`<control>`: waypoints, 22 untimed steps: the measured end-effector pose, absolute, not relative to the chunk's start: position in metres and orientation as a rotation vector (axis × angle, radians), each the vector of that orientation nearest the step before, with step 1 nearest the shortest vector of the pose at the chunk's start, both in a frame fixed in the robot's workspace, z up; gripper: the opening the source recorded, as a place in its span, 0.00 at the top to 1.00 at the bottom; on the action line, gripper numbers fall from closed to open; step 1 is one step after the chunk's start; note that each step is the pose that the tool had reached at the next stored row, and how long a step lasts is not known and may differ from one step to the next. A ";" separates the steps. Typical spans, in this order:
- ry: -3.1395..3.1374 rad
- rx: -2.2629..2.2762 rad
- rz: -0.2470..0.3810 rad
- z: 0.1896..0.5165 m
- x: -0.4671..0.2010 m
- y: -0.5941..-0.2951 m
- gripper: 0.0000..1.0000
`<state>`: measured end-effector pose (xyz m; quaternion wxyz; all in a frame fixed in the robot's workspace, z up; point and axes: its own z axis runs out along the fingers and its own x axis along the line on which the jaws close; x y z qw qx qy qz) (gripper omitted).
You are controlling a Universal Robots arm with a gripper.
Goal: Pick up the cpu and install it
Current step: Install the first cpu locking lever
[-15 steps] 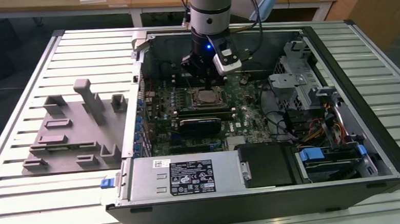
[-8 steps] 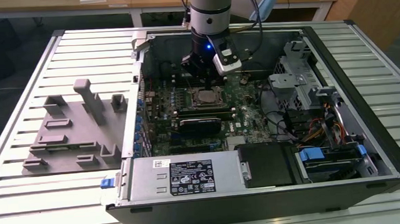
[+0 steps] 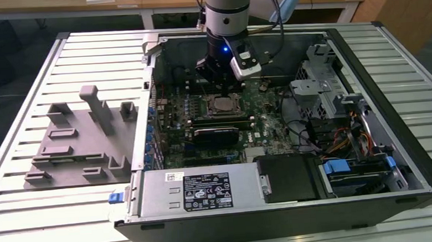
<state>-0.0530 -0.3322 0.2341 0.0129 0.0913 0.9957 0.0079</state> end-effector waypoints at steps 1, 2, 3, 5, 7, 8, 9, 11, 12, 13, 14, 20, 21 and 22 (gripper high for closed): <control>3.103 0.285 0.025 0.234 -0.053 -0.332 0.89; 3.103 0.285 0.025 0.234 -0.053 -0.332 0.89; 3.103 0.285 0.025 0.234 -0.053 -0.332 0.89; 3.103 0.285 0.025 0.234 -0.053 -0.332 0.89; 3.103 0.285 0.025 0.234 -0.053 -0.332 0.89; 3.103 0.285 0.025 0.234 -0.053 -0.332 0.89; 3.103 0.285 0.025 0.234 -0.053 -0.332 0.89; 3.103 0.285 0.025 0.234 -0.053 -0.332 0.89; 3.103 0.285 0.025 0.243 -0.056 -0.332 0.89; 3.103 0.285 0.025 0.243 -0.056 -0.332 0.89; 3.102 0.285 0.025 0.243 -0.056 -0.332 0.89; 3.103 0.285 0.025 0.243 -0.056 -0.332 0.89; 3.103 0.285 0.025 0.243 -0.057 -0.332 0.89; 3.103 0.285 0.025 0.243 -0.057 -0.332 0.89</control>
